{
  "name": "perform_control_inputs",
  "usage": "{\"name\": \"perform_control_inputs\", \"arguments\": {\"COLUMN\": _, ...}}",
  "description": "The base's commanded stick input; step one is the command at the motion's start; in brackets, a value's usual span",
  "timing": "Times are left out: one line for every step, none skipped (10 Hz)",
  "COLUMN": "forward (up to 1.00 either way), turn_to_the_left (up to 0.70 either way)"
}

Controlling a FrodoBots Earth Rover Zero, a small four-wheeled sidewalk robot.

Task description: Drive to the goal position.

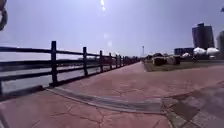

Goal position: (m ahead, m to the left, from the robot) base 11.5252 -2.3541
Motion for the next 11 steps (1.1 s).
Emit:
{"name": "perform_control_inputs", "arguments": {"forward": 0.91, "turn_to_the_left": 0.01}}
{"name": "perform_control_inputs", "arguments": {"forward": 0.91, "turn_to_the_left": -0.15}}
{"name": "perform_control_inputs", "arguments": {"forward": 0.91, "turn_to_the_left": -0.26}}
{"name": "perform_control_inputs", "arguments": {"forward": 0.91, "turn_to_the_left": -0.22}}
{"name": "perform_control_inputs", "arguments": {"forward": 0.91, "turn_to_the_left": -0.03}}
{"name": "perform_control_inputs", "arguments": {"forward": 0.91, "turn_to_the_left": 0.0}}
{"name": "perform_control_inputs", "arguments": {"forward": 0.91, "turn_to_the_left": 0.01}}
{"name": "perform_control_inputs", "arguments": {"forward": 0.91, "turn_to_the_left": 0.01}}
{"name": "perform_control_inputs", "arguments": {"forward": 0.91, "turn_to_the_left": 0.01}}
{"name": "perform_control_inputs", "arguments": {"forward": 0.91, "turn_to_the_left": -0.02}}
{"name": "perform_control_inputs", "arguments": {"forward": 0.91, "turn_to_the_left": -0.17}}
